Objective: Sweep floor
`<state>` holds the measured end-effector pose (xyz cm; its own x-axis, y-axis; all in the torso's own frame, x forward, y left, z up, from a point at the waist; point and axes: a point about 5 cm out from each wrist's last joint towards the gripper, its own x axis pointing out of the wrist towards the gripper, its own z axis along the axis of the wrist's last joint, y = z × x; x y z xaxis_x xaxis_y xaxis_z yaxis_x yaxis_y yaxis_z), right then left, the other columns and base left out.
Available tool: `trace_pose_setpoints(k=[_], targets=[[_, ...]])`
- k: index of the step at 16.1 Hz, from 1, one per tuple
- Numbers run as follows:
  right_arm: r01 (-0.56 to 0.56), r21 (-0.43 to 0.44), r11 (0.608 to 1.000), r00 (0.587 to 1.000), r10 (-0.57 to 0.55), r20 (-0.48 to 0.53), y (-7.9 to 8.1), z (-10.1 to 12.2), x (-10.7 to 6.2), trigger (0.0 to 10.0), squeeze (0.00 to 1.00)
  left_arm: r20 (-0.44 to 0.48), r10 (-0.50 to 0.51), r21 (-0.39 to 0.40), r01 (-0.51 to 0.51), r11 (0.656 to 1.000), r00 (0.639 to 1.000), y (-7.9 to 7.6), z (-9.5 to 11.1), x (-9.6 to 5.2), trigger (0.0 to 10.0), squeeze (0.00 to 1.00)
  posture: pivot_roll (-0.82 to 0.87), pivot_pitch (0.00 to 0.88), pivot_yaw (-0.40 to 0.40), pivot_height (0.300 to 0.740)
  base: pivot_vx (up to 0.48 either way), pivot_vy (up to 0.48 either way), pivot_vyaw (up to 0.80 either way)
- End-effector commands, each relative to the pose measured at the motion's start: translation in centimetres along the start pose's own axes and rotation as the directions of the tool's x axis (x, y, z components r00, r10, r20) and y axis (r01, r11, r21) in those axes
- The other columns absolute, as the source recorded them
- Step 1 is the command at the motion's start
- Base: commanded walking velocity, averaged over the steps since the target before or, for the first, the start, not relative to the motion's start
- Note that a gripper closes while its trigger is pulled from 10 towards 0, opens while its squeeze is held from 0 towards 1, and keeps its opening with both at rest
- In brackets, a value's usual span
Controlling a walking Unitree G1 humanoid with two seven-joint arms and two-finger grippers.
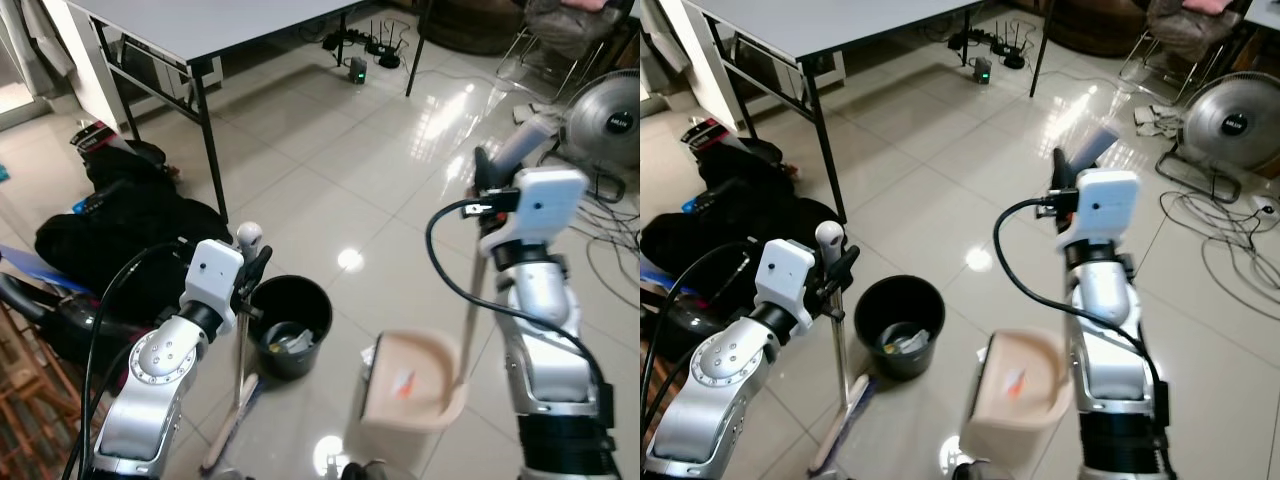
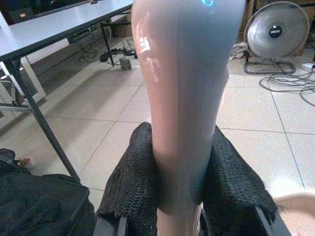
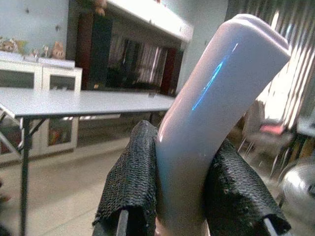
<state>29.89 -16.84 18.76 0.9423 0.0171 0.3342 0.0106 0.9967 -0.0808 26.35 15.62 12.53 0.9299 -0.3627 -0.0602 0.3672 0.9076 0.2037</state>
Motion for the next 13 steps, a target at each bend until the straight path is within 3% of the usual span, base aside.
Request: trace_pose_setpoints(k=[1,3,13], targets=[[0.039,0.011,0.999,0.998,-0.038,-0.053,-1.1,-0.9,-0.4,10.0,0.0,0.042,-0.013,0.023,0.012,1.0,0.999,-0.2,0.9,0.4,10.0,0.0,0.01,0.08,-0.052,0.74,0.0,-0.349,0.0],[0.048,0.068,0.997,0.997,-0.043,-0.064,-1.2,-1.1,-0.8,10.0,0.0,0.041,-0.017,0.024,0.016,1.0,0.999,-0.2,0.8,0.5,10.0,0.0,0.01,0.078,-0.051,0.74,0.0,-0.352,0.0],[0.006,0.138,0.99,0.997,0.005,-0.083,0.0,-1.3,-1.8,10.0,0.0,0.054,-0.036,0.024,0.035,0.999,0.998,-0.4,1.0,1.0,10.0,0.0,0.0,0.054,-0.042,0.74,0.0,-0.343,0.0]])
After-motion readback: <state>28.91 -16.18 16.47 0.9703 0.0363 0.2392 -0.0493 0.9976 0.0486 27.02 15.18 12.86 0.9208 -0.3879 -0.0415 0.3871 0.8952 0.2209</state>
